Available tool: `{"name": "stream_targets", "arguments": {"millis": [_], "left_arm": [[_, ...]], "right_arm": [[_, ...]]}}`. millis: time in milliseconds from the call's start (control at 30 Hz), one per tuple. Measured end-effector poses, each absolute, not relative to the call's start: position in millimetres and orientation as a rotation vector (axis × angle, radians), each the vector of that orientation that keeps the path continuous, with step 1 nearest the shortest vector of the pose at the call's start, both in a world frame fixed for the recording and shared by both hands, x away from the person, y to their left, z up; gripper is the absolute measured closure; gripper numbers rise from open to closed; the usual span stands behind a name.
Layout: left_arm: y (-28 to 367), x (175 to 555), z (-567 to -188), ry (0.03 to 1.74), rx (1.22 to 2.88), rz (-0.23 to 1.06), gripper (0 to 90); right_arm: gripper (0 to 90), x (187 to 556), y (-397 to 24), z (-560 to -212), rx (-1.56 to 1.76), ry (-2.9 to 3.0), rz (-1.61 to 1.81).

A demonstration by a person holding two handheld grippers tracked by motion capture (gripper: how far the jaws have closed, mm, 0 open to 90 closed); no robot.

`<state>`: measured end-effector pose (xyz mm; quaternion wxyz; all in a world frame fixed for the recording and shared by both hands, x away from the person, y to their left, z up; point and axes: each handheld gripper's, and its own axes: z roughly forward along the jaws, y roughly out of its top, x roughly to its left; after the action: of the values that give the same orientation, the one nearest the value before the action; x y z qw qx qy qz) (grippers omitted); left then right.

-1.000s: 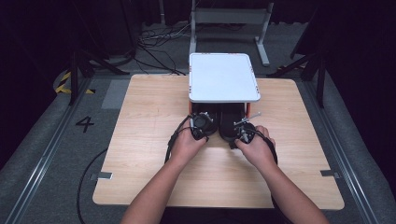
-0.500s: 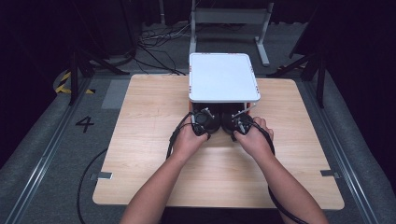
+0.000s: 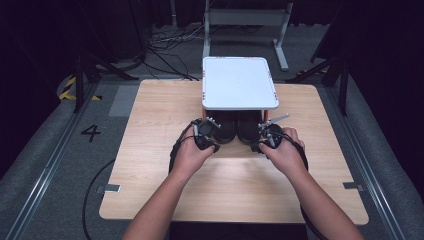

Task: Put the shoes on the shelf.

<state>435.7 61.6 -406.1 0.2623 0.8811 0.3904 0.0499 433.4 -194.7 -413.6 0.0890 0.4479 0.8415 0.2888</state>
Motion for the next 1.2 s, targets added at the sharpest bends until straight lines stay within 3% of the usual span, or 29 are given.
{"name": "stream_targets", "arguments": {"millis": [200, 433, 833, 1067, 1200], "left_arm": [[79.4, 407.9, -393.9, 1.011, 2.396, 0.194, 42.4], [113.2, 382.8, -382.1, 1.041, 2.325, 0.25, 28.5], [170.1, 348.9, -379.0, 0.965, 2.334, 0.384, 17.1], [209.4, 353.6, -384.6, 1.197, 2.271, 0.375, 17.4], [237.6, 362.1, -389.2, 1.301, 2.224, 0.449, 18.3]], "right_arm": [[52.0, 422.8, -215.4, -404.1, 1.247, 2.473, 0.95], [40.4, 412.8, -243.3, -389.3, 1.203, 2.41, 1.105], [35.8, 395.2, -293.7, -377.1, 1.159, 2.382, 1.12], [34.1, 392.9, -325.7, -387.3, 1.168, 2.432, 0.994], [28.5, 393.9, -342.1, -391.0, 1.15, 2.395, 0.944]]}}
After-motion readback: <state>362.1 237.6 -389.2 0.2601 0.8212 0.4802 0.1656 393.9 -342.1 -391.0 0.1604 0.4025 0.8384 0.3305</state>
